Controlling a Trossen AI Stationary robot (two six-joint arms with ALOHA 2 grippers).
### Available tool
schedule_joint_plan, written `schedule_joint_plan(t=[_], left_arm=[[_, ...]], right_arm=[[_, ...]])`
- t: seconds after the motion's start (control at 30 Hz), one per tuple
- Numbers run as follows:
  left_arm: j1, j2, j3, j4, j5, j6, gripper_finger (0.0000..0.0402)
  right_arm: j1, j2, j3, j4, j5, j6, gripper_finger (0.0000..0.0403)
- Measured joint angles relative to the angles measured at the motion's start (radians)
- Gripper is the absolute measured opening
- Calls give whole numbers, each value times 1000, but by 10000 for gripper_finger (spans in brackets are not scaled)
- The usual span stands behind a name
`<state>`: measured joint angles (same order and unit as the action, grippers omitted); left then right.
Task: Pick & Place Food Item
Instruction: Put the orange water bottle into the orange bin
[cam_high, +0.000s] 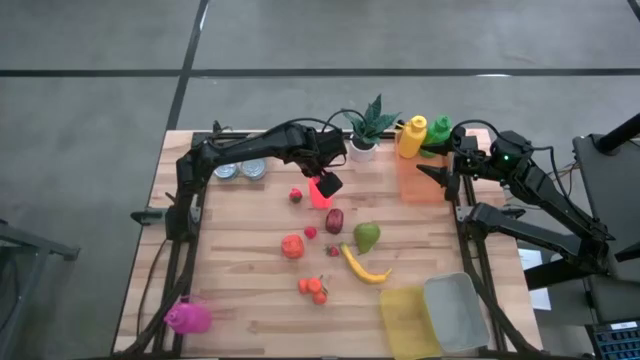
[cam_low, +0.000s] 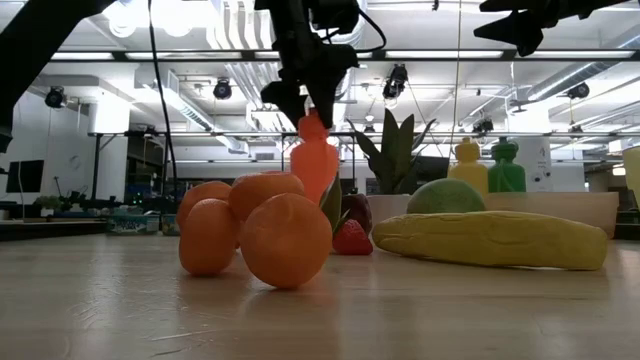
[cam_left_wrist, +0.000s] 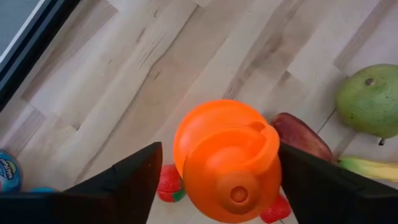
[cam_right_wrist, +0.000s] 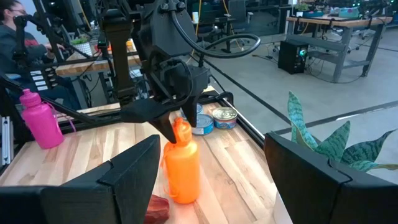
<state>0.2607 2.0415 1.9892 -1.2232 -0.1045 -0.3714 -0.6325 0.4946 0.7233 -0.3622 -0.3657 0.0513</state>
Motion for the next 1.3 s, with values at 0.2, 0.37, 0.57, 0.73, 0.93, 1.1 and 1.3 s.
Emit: schedule_joint_plan(t=[0.2, 0.37, 0.57, 0.73, 0.93, 1.1, 1.3], left_arm=[[0, -6, 0, 0, 16, -1, 331], [1, -49, 2, -4, 64, -54, 332], [3, -140, 2, -1, 75, -40, 332], [10, -248, 2, 49, 62, 30, 332], [0, -381, -10, 158, 12, 101, 332], [-4, -506, -159, 275, 6, 159, 332], [-4, -727, -485, 531, -6, 173, 332]], right_arm=[[0, 0, 0, 0, 0, 0, 286], [0, 0, 0, 0, 0, 0, 286], [0, 0, 0, 0, 0, 0, 286], [0, 0, 0, 0, 0, 0, 286], [0, 0, 0, 0, 0, 0, 286], [0, 0, 0, 0, 0, 0, 286], [0, 0, 0, 0, 0, 0, 286]])
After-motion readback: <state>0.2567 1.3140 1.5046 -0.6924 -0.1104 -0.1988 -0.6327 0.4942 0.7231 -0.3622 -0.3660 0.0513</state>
